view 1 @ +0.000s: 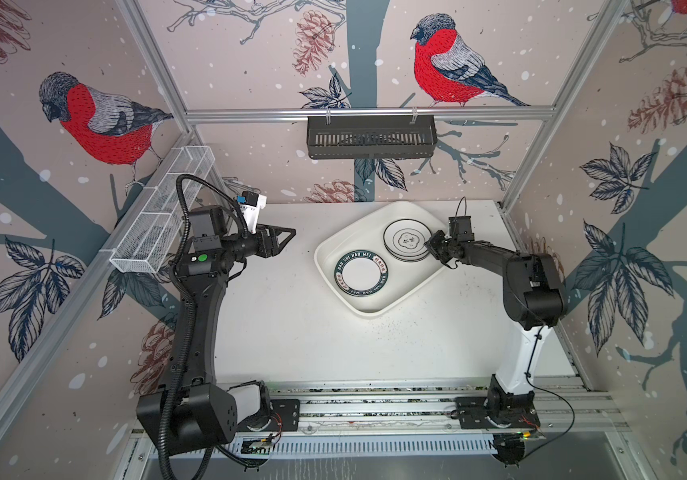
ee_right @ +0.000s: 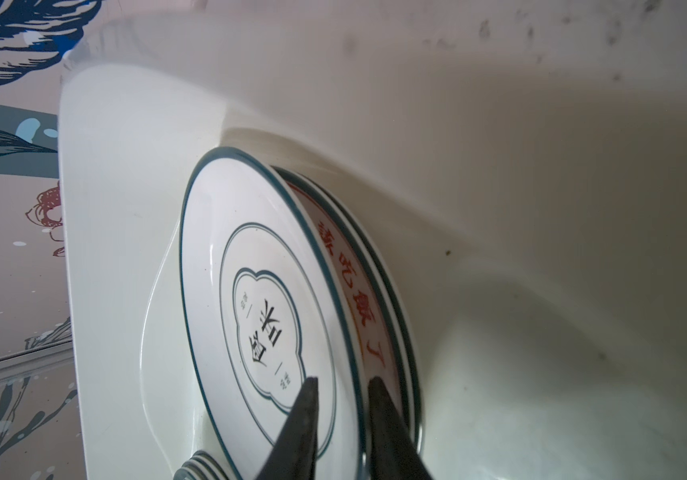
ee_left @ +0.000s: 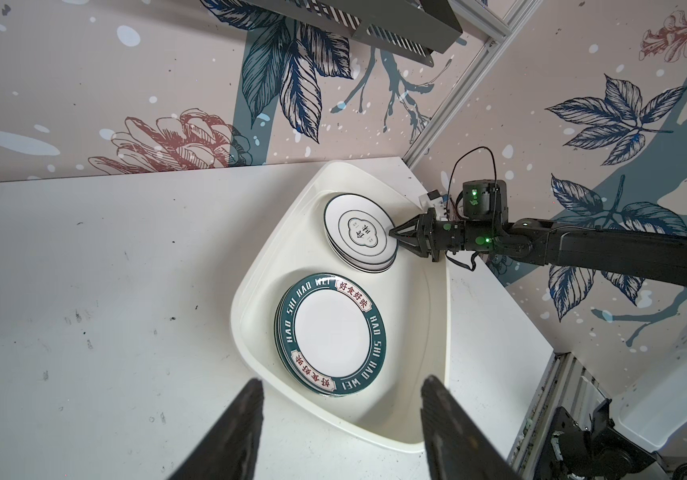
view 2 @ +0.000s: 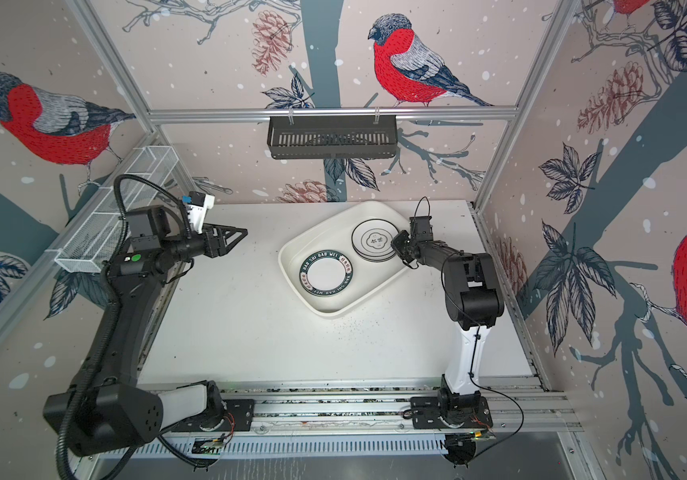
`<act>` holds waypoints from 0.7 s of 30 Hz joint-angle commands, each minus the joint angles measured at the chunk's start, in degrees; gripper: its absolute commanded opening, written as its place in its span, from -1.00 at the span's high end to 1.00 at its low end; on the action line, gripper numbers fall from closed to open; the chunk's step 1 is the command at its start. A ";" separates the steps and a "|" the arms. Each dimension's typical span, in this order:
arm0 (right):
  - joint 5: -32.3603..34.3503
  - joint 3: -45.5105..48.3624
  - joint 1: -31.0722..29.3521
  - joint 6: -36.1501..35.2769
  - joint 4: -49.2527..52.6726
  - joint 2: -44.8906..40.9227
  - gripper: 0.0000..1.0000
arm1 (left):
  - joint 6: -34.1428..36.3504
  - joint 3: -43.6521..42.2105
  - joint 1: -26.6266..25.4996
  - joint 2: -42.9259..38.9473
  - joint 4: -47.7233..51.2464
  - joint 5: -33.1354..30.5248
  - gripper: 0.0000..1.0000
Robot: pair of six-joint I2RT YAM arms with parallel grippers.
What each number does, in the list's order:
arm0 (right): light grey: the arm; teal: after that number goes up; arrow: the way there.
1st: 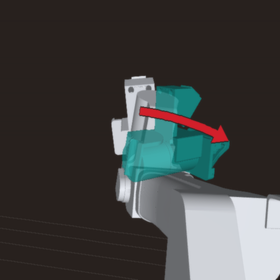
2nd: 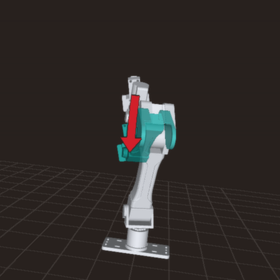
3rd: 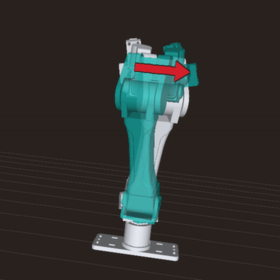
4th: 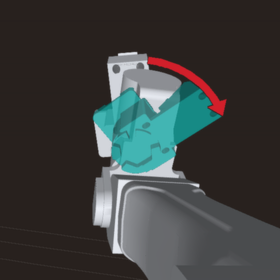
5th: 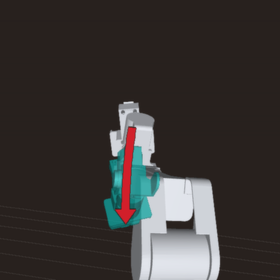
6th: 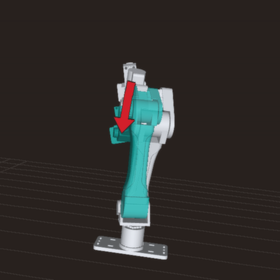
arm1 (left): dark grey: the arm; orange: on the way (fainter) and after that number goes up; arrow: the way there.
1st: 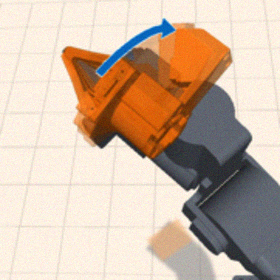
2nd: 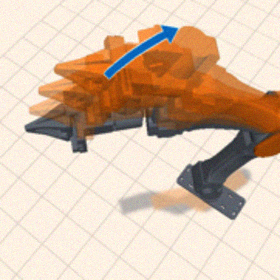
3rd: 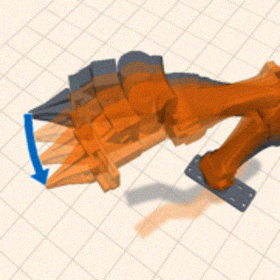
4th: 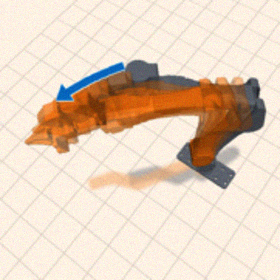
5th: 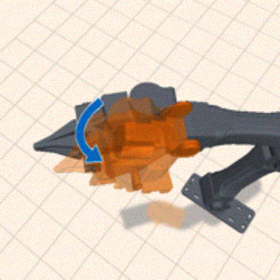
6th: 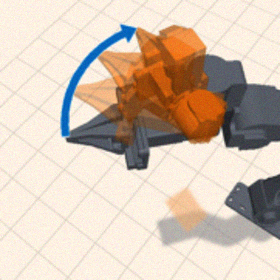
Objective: Place the plates into the plastic bin on the countertop
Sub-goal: 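Lower the white plate into the bin against the sunburst plates with the right gripper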
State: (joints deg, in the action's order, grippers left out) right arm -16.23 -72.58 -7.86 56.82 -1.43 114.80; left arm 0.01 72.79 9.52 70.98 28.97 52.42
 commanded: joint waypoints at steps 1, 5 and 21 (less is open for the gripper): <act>2.44 -1.26 0.21 -0.94 4.17 0.05 0.45 | 0.16 0.52 -0.11 -0.24 -1.46 0.41 -0.21; 2.87 -2.11 0.21 -1.63 5.36 0.11 0.44 | 0.08 0.38 -0.24 -0.38 -1.58 0.49 -0.21; 5.68 -6.76 -0.18 -4.25 12.09 0.55 0.32 | 0.17 0.71 -0.47 -0.23 -1.55 0.06 -0.21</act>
State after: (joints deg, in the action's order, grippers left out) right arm -12.12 -78.46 -7.86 53.82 8.43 115.28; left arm -0.01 72.93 9.15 70.87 28.95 52.38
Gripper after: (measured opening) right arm 0.340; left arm 0.605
